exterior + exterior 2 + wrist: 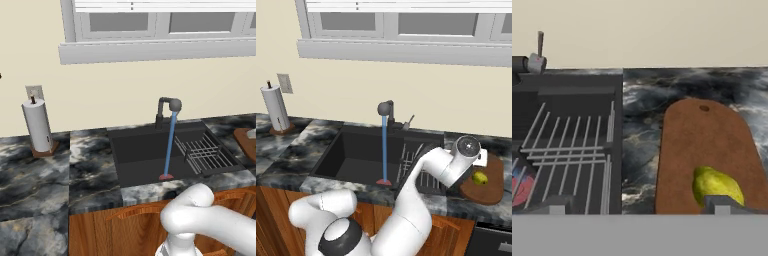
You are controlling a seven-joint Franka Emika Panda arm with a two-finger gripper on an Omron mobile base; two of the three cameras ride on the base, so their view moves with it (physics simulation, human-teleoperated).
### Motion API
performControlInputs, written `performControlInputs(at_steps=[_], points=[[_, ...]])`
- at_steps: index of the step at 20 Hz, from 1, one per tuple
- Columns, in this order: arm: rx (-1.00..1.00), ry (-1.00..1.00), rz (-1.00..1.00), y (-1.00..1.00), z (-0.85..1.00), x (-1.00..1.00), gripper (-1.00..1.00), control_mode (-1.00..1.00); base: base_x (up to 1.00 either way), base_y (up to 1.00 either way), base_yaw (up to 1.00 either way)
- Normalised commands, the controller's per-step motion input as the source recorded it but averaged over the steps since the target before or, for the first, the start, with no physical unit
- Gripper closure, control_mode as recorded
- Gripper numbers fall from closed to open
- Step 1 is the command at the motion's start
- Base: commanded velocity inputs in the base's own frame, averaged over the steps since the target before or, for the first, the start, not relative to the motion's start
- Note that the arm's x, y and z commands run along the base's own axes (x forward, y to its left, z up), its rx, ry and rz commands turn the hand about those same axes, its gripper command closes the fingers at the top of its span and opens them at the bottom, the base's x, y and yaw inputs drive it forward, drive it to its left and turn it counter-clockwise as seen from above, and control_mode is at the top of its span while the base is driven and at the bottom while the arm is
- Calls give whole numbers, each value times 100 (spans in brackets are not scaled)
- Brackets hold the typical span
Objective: Pick the pear from the sink and place it on the cutting board to airdry. Then turn off the sink faucet.
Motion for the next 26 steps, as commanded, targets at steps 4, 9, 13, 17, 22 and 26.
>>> performControlInputs(at_steps=[4,9,13,17,22,26], points=[[-3,-14,28,43,24,-30,-100,-100,0,0,0],[-3,-12,31,31,37,-16,-100,-100,0,0,0],[-5,-11,25,35,42,-14,-100,-100,0,0,0],[-5,-11,14,23,36,-29,-100,-100,0,0,0],[-2,-4,7,26,11,-29,-100,-100,0,0,0],[-2,0,11,36,2,-7,-100,-100,0,0,0]])
